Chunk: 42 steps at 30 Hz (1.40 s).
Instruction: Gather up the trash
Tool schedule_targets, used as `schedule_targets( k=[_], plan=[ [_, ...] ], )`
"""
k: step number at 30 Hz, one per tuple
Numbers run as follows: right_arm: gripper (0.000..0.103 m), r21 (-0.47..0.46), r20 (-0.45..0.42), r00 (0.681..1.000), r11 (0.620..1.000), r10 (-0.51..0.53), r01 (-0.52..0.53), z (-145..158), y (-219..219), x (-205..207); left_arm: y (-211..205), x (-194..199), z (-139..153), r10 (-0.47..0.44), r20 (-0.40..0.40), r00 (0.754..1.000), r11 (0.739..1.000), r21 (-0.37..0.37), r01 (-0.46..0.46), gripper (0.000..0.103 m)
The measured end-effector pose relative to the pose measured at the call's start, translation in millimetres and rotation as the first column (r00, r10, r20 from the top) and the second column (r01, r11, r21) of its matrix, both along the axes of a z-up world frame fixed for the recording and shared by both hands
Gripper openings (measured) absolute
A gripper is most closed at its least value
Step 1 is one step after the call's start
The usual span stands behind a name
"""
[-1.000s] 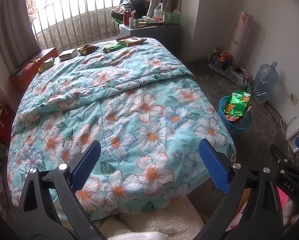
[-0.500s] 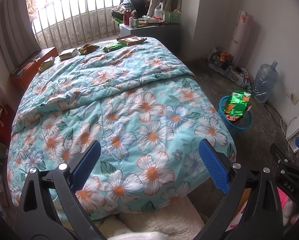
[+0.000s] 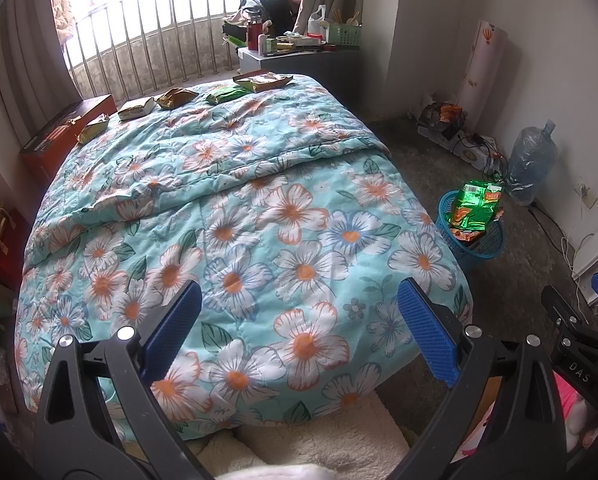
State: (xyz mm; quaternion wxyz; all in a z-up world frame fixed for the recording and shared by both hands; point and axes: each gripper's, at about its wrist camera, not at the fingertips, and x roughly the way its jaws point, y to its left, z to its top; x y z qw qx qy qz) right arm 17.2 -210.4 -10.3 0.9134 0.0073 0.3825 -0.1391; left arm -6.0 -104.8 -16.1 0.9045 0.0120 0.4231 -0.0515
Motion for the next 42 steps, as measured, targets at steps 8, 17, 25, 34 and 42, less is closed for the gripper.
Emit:
schedule_targets(
  k=[8, 17, 25, 34, 42],
  plan=[
    [0.096, 0.002, 0.0, 1.0, 1.0, 0.0, 0.0, 0.1, 0.9, -0.2, 0.5, 0.1, -0.3, 0.0, 0.0, 1.0, 1.0, 0.002, 0.0, 0.094],
    [0.096, 0.002, 0.001, 1.0, 1.0, 0.003, -0.003, 0.9, 2.1, 0.4, 0.9, 0.1, -0.5, -0.001, 0.0, 1.0, 1.0, 0.001, 0.001, 0.094],
    [0.096, 0.001, 0.0, 1.0, 1.0, 0.003, -0.003, 1.0, 3.0, 0.4, 1.0, 0.1, -0.4, -0.001, -0.001, 1.0, 1.0, 0.001, 0.001, 0.094],
    [0.096, 0.001, 0.0, 1.0, 1.0, 0.002, -0.002, 0.6, 3.2, 0.1, 0.3, 0.2, 0.2, -0.001, -0.001, 1.0, 1.0, 0.001, 0.001, 0.094],
    [0.096, 0.001, 0.001, 1.0, 1.0, 0.002, -0.002, 0.7, 3.9, 0.0, 0.4, -0.4, 0.1, -0.002, 0.0, 1.0, 1.0, 0.0, 0.002, 0.094]
  ],
)
